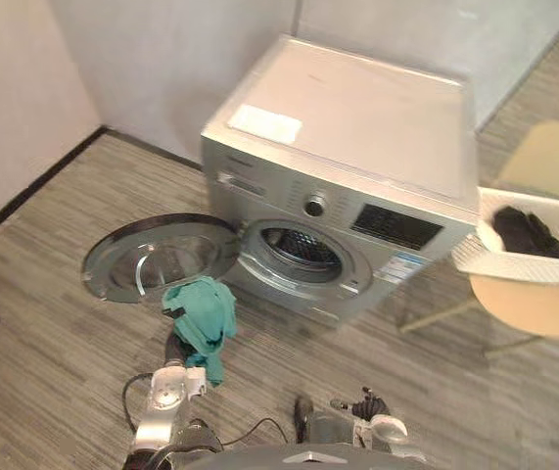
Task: Pick up the laundry basket with both hands and put the clothes into the washing machine.
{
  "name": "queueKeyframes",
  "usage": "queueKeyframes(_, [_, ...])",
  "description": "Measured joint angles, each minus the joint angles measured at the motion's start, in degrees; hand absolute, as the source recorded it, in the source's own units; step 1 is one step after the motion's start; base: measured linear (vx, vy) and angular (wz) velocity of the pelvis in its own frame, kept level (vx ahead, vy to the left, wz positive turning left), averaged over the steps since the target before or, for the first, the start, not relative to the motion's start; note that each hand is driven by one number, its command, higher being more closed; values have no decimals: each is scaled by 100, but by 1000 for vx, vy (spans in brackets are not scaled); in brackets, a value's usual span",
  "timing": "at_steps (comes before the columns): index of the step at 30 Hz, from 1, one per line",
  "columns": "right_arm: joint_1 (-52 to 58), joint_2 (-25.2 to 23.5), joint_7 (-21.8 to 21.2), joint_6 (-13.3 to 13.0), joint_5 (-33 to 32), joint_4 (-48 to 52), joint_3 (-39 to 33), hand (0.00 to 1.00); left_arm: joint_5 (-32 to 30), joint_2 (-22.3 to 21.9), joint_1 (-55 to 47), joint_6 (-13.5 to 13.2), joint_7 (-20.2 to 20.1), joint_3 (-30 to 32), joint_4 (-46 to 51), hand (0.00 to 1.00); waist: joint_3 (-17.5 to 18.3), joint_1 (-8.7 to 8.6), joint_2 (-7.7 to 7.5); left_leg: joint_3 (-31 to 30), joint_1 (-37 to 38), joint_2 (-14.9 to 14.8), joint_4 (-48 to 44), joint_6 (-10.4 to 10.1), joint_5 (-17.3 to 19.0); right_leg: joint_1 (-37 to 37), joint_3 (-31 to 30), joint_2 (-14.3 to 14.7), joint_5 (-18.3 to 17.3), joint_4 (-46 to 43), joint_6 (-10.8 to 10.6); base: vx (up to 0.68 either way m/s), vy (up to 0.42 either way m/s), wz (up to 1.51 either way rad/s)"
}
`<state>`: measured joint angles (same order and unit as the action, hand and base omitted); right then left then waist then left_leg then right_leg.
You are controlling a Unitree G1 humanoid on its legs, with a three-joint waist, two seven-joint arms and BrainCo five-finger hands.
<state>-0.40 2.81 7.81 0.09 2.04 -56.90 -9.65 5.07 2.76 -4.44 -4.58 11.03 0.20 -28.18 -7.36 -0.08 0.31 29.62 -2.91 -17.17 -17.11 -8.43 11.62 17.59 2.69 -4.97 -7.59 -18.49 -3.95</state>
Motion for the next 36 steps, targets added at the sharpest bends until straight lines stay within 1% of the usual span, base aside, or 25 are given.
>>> queueKeyframes(1, [11,-20,6,-2,-1,-1,5,0,70,102,31,0,124,103,-22,100,-39,-30,-143,-39,214,-3,-108,-163,67,-65,150,-210,168,41,90,283,-372,11])
queueKeyframes(2, [-7,51,-7,-28,-11,6,-16,0,110,128,107,0,161,227,-155,100,-82,-82,-129,-200,335,-204,-342,-336,176,-110,389,-249,371,-377,-18,257,-329,25])
queueKeyframes(3, [4,114,-8,-45,8,17,-14,0,128,96,101,7,203,284,-202,100,-50,-111,-76,-317,359,-368,-377,-347,144,-106,472,-120,192,-557,67,266,-378,31])
queueKeyframes(4, [4,172,-10,-66,12,18,-99,0,147,23,75,7,262,376,-175,100,-17,-116,77,-387,433,-606,-352,-499,49,-55,595,94,-213,-923,165,224,-294,17])
queueKeyframes(5, [3,182,-11,-88,16,17,-139,0,149,-6,90,6,281,471,-168,100,-19,-90,122,-486,444,-718,-454,-455,-44,-48,623,203,-369,-1069,239,328,-473,-1])
queueKeyframes(6, [4,185,-10,-99,63,11,-188,0,167,-99,85,8,372,735,-159,100,-46,-33,120,-841,179,-1008,-1026,-165,-201,-64,694,407,-540,-1271,430,274,-438,-21])
queueKeyframes(7, [3,195,-8,-97,64,14,-184,0,197,-174,84,22,422,904,-159,100,-133,-25,100,-1247,-140,-1210,-1743,419,-404,-176,735,547,-626,-1315,564,320,-529,-38])
queueKeyframes(8, [9,242,14,-73,137,7,-123,0,342,-214,81,35,519,1010,-159,100,-342,15,60,-1807,-558,-1399,-2757,823,-536,-452,729,700,-685,-1284,687,297,-490,-43])
queueKeyframes(9, [87,361,72,40,368,-22,58,0,505,-247,61,39,605,985,-154,100,-515,37,-24,-2223,-876,-1320,-3645,636,-417,-749,773,764,-675,-1225,731,237,-360,-36])
queueKeyframes(11, [232,379,113,124,504,-9,206,0,611,-291,69,39,644,974,-113,100,-571,44,-114,-2326,-1154,-1179,-3858,550,-363,-865,780,763,-676,-1156,735,185,-276,-17])
queueKeyframes(12, [271,364,146,184,508,19,318,0,700,-369,83,39,714,961,62,100,-596,43,-154,-2354,-1465,-1024,-3817,479,-317,-849,779,765,-678,-1081,738,183,-215,-18])
queueKeyframes(14, [244,411,232,270,502,113,435,0,853,-433,250,15,779,884,247,100,-838,25,-115,-2285,-1774,-732,-3315,276,-185,-756,726,762,-678,-1041,743,105,-77,-24])
queueKeyframes(15, [218,434,284,289,500,216,515,0,882,-437,319,6,797,877,270,100,-950,8,-97,-2245,-1793,-674,-3078,246,-166,-742,719,761,-678,-1059,743,21,48,-27])
queueKeyframes(16, [125,456,408,277,478,511,718,0,944,-441,479,-11,851,869,271,100,-1152,0,-137,-2128,-1826,-461,-2328,234,-171,-538,632,715,-677,-1215,745,-8,82,-30])
queueKeyframes(17, [135,463,466,260,459,648,806,0,951,-451,547,-24,876,868,272,100,-1168,17,-167,-2099,-1817,-372,-1980,228,-195,-368,581,693,-678,-1326,744,-34,109,-52])
queueKeyframes(18, [46,491,543,232,444,854,971,0,963,-478,609,-39,892,870,272,100,-1192,53,-171,-2019,-1808,-321,-1513,234,-322,-111,541,689,-683,-1484,735,-54,183,-75])
queueKeyframes(19, [-80,496,546,175,420,1171,1140,0,984,-521,682,-43,915,872,265,100,-1240,61,-113,-1950,-1803,-302,-1126,202,-639,193,516,705,-813,-1701,662,-59,199,-76])
queueKeyframes(20, [-231,323,544,118,388,1524,1330,0,985,-501,888,-39,930,874,203,100,-1450,52,-310,-1775,-1976,-201,-1210,17,-612,518,383,535,-930,-1974,575,-68,197,-50])
queueKeyframes(21, [-280,237,543,86,386,1703,1434,0,984,-501,1027,-39,945,875,183,100,-1542,51,-347,-1741,-2111,-148,-1274,70,-580,681,354,469,-941,-2054,555,-114,126,-20])
queueKeyframes(22, [-394,117,566,21,342,1958,1627,0,985,-509,1322,-41,984,871,114,100,-1632,68,-356,-1701,-2488,-138,-1514,159,-512,1021,279,429,-954,-2126,521,-202,187,-19])
queueKeyframes(25, [-713,-336,635,-51,172,2306,2104,0,989,-549,1870,-41,1036,884,-195,100,-1832,150,-350,-1560,-3147,-139,-1800,337,-391,1696,95,397,-816,-2187,337,-156,169,-24])
queueKeyframes(27, [-795,-477,726,-66,164,2590,2246,0,996,-575,2089,-41,1072,891,-236,100,-1934,145,-318,-1530,-3484,-130,-1885,404,-392,1991,51,382,-678,-2104,258,-72,150,-20])
queueKeyframes(29, [-876,-539,814,-119,143,2858,2297,0,1004,-587,2448,-43,1095,967,-385,100,-1943,148,-325,-1496,-3911,-130,-1934,475,-429,2384,-2,382,-514,-2030,222,-31,136,-16])
queueKeyframes(32, [-1160,-619,1094,-165,1,3197,2381,0,1060,-617,3201,-39,1171,1084,-643,100,-2225,125,-328,-1416,-4358,-122,-1982,606,-478,2784,-48,344,-302,-1904,153,15,103,-10])
queueKeyframes(36, [-1221,-627,1235,-220,11,3453,2534,0,1095,-602,3889,-33,1269,1102,-685,100,-2294,60,-331,-1405,-4837,-58,-1949,704,-549,3224,-53,300,-170,-1801,106,41,64,-2])
